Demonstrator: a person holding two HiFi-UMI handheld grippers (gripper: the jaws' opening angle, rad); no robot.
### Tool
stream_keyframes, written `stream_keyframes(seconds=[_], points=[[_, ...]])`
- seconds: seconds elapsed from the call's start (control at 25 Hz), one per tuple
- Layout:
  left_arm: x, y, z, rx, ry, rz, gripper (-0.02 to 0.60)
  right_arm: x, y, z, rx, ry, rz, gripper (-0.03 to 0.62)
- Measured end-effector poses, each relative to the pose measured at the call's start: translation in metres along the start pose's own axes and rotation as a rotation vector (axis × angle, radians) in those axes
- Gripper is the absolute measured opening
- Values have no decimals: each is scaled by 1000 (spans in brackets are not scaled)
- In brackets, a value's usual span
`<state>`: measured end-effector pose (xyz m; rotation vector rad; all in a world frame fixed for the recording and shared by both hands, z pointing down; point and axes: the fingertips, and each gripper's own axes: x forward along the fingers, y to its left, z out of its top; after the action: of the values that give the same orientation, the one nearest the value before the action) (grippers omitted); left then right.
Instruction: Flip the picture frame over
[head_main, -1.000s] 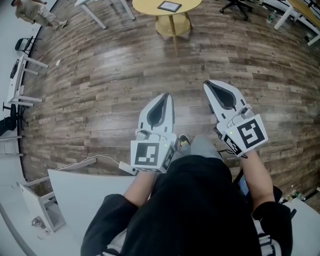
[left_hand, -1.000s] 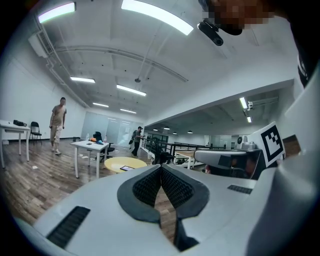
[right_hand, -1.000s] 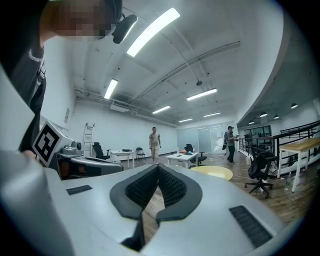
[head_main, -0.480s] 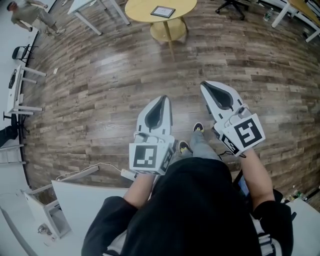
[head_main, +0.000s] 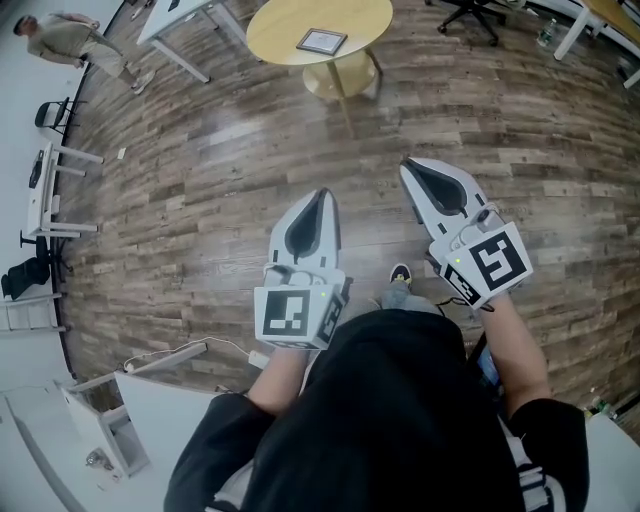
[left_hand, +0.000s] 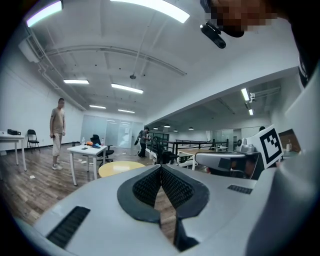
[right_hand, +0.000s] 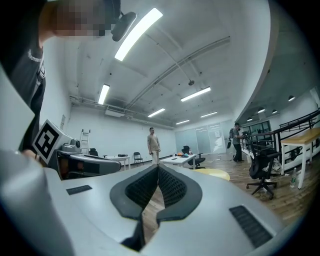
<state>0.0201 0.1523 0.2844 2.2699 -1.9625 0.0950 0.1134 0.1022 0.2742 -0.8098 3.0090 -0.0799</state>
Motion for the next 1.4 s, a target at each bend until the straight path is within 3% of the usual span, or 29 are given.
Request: stream_keyframes(seconds=[0.32,0.72,1.4], points=[[34,2,-2,10,32,30,23,16,-31,-7,15,0,27,20],[86,34,-8,-2,59,-17,23,65,-60,-21,33,35,-7,20],[179,182,15,-55,19,-22,23,241,-96,-16,-33,87,-2,20]])
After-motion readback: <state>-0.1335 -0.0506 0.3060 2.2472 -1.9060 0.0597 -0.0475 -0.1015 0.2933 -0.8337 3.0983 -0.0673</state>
